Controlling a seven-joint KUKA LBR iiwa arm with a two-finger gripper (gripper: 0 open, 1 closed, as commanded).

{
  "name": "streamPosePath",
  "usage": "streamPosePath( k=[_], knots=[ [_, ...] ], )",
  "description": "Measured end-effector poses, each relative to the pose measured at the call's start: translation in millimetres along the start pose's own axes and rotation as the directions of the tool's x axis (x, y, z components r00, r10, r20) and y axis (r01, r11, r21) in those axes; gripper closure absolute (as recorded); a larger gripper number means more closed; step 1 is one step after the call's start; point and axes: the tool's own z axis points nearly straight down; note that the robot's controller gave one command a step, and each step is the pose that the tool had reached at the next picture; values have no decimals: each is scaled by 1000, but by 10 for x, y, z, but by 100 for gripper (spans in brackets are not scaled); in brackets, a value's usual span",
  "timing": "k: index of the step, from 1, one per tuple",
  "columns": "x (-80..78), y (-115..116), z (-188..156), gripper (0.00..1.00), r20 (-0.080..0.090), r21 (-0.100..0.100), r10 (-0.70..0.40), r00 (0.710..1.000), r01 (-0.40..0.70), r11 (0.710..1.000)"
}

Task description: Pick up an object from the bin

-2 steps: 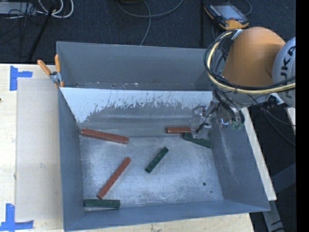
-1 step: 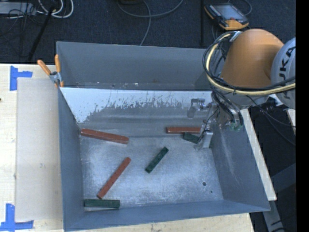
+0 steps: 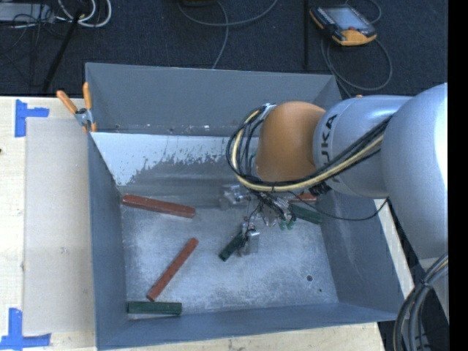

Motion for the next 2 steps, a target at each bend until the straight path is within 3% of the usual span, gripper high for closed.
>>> streamPosePath(
  k=[1,2],
  knots=[
    [-16,-13,-46,100,5,2,0,1000,0,1000],
    [352,280,-1377,100,6,2,-47,999,47,999]
  ],
)
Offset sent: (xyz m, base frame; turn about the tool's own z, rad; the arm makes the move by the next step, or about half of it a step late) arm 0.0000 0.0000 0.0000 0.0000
